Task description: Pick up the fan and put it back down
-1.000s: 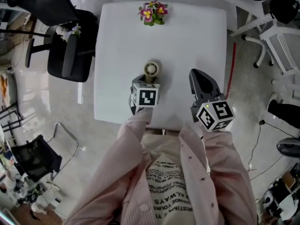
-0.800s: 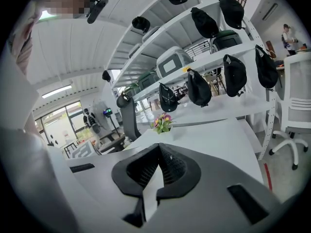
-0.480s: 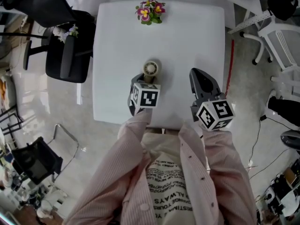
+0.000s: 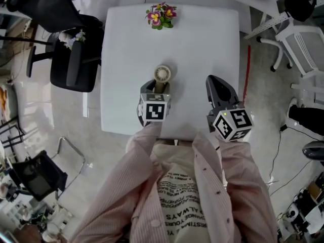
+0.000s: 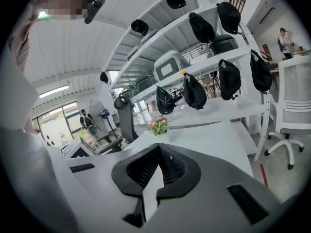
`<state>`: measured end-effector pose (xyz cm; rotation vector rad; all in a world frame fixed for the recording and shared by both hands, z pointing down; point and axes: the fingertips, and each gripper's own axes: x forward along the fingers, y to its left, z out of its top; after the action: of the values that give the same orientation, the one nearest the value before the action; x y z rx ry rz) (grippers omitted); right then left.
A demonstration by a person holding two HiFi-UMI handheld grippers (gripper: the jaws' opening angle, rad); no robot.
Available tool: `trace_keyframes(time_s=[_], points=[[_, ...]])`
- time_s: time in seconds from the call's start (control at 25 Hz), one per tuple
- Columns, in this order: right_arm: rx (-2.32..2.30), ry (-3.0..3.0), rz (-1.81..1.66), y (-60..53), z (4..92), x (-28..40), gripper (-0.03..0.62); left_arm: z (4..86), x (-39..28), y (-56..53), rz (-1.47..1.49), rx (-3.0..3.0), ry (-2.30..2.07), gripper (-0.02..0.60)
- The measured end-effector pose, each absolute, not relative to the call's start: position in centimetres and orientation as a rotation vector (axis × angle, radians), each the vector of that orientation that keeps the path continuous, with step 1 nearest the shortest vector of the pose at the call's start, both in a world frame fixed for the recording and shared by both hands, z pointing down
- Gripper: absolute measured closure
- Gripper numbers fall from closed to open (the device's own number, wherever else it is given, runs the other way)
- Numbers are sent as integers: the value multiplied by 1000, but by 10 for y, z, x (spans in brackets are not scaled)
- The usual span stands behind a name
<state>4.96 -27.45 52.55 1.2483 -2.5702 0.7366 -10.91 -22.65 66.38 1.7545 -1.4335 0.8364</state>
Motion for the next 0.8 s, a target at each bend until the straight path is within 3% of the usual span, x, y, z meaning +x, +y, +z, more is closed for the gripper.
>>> trace_keyframes(time_s=[0.8], points=[[1296,-2680,585,-262,450,57,595,511,-128,-215,437,1997,-1611,396]])
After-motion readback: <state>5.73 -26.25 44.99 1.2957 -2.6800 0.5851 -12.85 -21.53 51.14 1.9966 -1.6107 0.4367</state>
